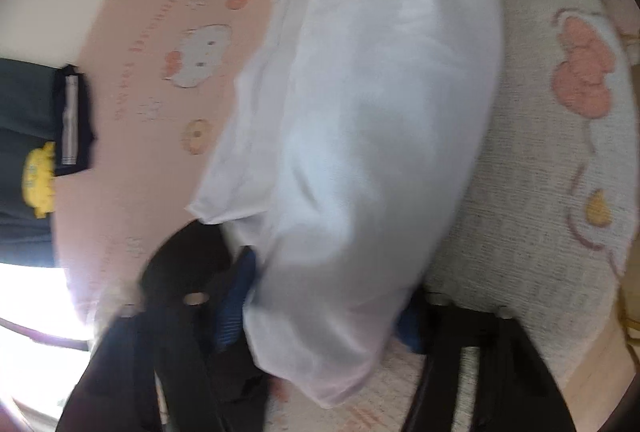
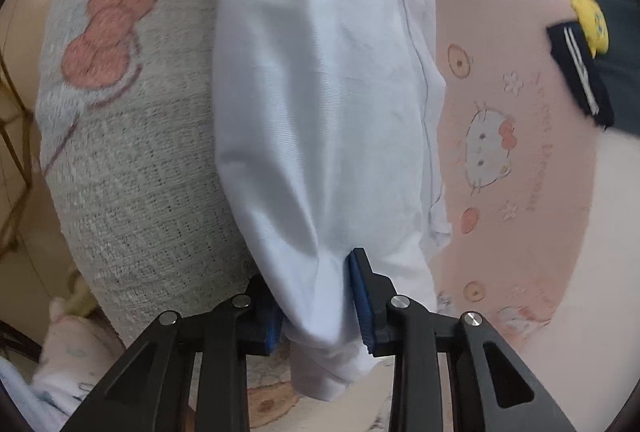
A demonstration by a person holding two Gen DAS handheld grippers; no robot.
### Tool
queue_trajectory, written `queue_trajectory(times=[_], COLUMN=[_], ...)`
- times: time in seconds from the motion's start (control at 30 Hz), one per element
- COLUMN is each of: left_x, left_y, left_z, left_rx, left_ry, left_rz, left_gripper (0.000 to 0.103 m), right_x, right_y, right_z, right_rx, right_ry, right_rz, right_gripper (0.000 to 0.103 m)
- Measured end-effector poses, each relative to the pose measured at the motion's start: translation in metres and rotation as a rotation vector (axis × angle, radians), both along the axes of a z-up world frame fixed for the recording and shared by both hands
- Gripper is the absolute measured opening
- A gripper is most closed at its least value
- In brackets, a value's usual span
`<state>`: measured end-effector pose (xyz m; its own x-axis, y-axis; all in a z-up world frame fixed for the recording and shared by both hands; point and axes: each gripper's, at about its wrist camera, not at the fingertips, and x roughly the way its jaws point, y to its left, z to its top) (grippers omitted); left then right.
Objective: Fold clothes
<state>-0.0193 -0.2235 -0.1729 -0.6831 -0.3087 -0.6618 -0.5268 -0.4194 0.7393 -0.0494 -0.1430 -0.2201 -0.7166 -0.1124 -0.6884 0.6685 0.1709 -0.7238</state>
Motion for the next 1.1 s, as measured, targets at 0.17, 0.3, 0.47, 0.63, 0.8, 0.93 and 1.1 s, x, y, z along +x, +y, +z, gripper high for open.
queue_trajectory(times=[0.17,0.3,0.47,0.63,0.8,0.93,1.1], left_x=[-0.002,-0.025,-0.058,-0.086,-0.104,-0.125,-0.144], left_y=[0.003,-0.013,-0.036,-0.065,-0.071,-0.071,-0.08], left_z=[-0.001,0.018,0.04,0.07,0.087,0.093,0.094], left_rx=[0.046,0.226,0.447,0.656,0.666,0.637,0.644], left_ry=[-0.077,-0.18,-0.316,-0.346,-0.285,-0.259,-0.234], left_rz=[0.019,0.149,0.303,0.456,0.487,0.499,0.532], left_gripper=[0.021,0.021,0.022,0.022,0.022,0.022,0.022], right_x=[-0.02,-0.032,-0.059,-0.09,-0.101,-0.118,-0.155], right_y=[-0.003,-0.005,-0.01,-0.007,-0.008,-0.018,-0.023], right_z=[0.013,0.021,0.037,0.064,0.089,0.1,0.101], right_rx=[-0.071,-0.126,-0.203,-0.334,-0.445,-0.491,-0.531], right_ry=[-0.164,-0.289,-0.488,-0.639,-0.643,-0.594,-0.597], right_rz=[-0.112,-0.206,-0.368,-0.503,-0.563,-0.57,-0.609], right_gripper=[0.031,0.031,0.027,0.025,0.025,0.025,0.025])
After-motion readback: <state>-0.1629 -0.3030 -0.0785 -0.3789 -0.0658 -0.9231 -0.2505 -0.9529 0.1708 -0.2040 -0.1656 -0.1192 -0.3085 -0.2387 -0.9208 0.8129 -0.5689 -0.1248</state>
